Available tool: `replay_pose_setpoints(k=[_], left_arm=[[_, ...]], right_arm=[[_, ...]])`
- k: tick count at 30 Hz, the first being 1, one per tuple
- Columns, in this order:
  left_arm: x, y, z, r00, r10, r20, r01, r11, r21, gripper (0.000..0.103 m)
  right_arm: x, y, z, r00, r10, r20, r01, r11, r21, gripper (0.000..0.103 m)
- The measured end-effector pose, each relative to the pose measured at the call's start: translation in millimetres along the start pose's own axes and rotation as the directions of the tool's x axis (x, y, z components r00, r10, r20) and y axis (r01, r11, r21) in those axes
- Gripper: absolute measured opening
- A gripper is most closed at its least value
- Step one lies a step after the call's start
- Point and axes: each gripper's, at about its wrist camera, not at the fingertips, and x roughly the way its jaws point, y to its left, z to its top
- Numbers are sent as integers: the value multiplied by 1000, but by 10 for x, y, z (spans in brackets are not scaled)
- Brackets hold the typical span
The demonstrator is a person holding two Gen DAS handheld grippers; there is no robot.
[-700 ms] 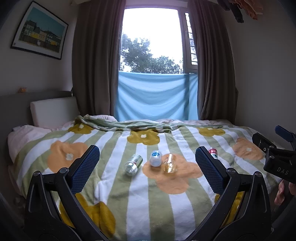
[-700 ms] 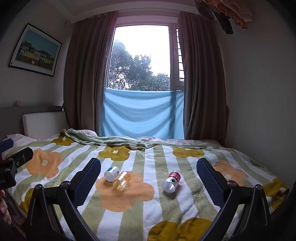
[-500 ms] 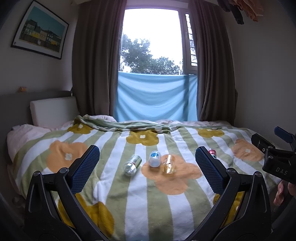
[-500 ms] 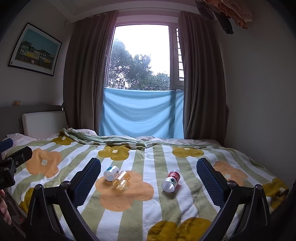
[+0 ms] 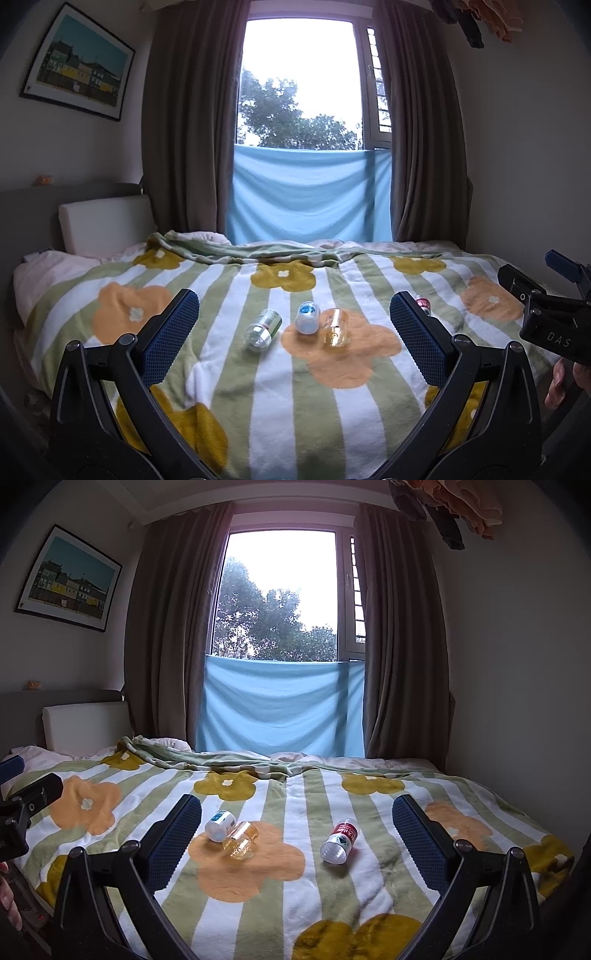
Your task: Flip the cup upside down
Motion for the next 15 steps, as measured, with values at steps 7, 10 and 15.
replay_pose_setpoints(k=[7, 10, 15], left_arm=[[-1, 1, 10, 1000, -2, -2, 2, 1000, -2, 103], [-15, 18, 18, 1000, -3, -2, 3, 1000, -3, 103], [-18, 27, 34, 1000, -5, -3, 5, 1000, -4, 103]], right_arm=[[0, 2, 25, 1000, 3, 6, -3, 1000, 4, 103], [-2, -1, 23, 1000, 4, 7, -4, 1000, 7, 103], [-3, 0, 18, 1000, 3, 7, -3, 1000, 6, 103]])
